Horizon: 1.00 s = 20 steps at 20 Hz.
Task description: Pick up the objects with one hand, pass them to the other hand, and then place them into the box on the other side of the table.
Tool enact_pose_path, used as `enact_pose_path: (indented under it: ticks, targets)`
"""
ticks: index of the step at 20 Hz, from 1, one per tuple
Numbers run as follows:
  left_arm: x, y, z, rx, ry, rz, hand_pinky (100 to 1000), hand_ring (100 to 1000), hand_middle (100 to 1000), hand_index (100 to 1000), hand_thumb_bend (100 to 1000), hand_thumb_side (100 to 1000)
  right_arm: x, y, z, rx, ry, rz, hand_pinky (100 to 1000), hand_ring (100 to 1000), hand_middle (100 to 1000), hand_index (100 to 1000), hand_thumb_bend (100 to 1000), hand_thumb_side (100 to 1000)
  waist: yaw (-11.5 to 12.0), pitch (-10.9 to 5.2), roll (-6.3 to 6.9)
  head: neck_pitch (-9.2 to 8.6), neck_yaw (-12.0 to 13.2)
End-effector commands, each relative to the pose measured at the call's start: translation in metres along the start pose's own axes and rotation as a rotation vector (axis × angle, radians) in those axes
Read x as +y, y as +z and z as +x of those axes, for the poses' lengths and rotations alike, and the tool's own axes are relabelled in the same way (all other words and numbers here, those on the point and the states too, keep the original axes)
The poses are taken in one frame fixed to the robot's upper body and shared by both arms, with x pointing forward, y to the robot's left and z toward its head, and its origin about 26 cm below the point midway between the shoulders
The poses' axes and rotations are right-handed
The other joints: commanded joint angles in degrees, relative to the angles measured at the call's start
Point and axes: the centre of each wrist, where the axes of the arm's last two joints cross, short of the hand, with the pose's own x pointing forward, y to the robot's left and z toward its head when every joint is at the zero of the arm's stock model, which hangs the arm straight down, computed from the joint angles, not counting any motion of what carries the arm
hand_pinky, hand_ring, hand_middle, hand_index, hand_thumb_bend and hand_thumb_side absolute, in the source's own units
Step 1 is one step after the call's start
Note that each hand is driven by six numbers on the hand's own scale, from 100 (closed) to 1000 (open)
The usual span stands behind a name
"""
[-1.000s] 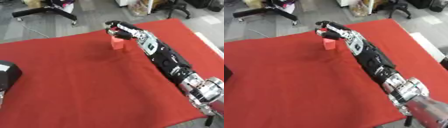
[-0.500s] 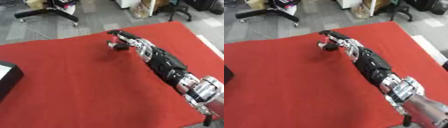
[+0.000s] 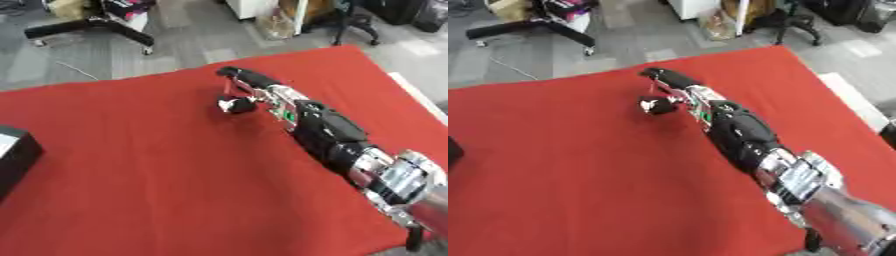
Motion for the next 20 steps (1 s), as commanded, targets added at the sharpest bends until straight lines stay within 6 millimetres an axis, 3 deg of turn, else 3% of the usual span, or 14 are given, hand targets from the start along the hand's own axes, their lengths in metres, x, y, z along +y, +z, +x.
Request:
enact_pose_path:
  ticks: [1,5,7,8,9,12,17,20]
  targets:
    - [0.011,-0.003,0.004,-0.029,0.019,0.004,738,553,568,784,388,900,0.003,0.004,-0.007,0.016,0.048,0.022,853,872,908,992,100,323,0.02,-0.54,-0.08,-0.83,-0.21]
    - [0.016,-0.003,0.002,-0.027,0.053,0.003,738,552,568,784,376,912,-0.003,0.004,-0.006,-0.006,0.091,-0.028,755,698,776,934,100,247,0.07,-0.51,-0.15,-0.91,-0.37]
    - [0.017,-0.002,0.001,-0.025,0.059,0.002,738,552,568,784,372,918,-0.008,0.003,-0.005,-0.029,0.111,-0.070,661,560,657,872,159,182,0.04,-0.51,-0.19,-0.85,-0.39]
    - [0.017,-0.002,0.001,-0.024,0.061,0.003,738,552,568,784,371,918,-0.011,0.003,-0.004,-0.040,0.121,-0.092,651,545,642,864,165,174,0.01,-0.51,-0.20,-0.84,-0.38]
    - [0.017,-0.002,0.001,-0.023,0.062,0.003,738,552,568,784,366,922,-0.016,0.002,-0.003,-0.054,0.130,-0.122,579,430,525,782,210,100,-0.05,-0.55,-0.21,-0.78,-0.35]
    - [0.018,-0.001,0.000,-0.016,0.060,0.009,737,551,567,784,360,929,-0.033,0.001,0.001,-0.092,0.153,-0.224,509,307,388,717,222,100,-0.33,-0.68,-0.25,-0.59,-0.13]
    - [0.018,0.003,-0.002,0.017,0.056,0.016,735,549,565,782,349,945,-0.066,0.000,0.012,-0.171,0.220,-0.397,479,255,339,697,256,100,-1.05,-1.05,-0.41,0.05,0.41]
    - [0.018,0.004,-0.003,0.032,0.055,0.016,735,549,564,781,347,949,-0.074,0.001,0.018,-0.200,0.259,-0.465,469,244,332,697,224,100,-1.28,-1.20,-0.51,0.17,0.47]
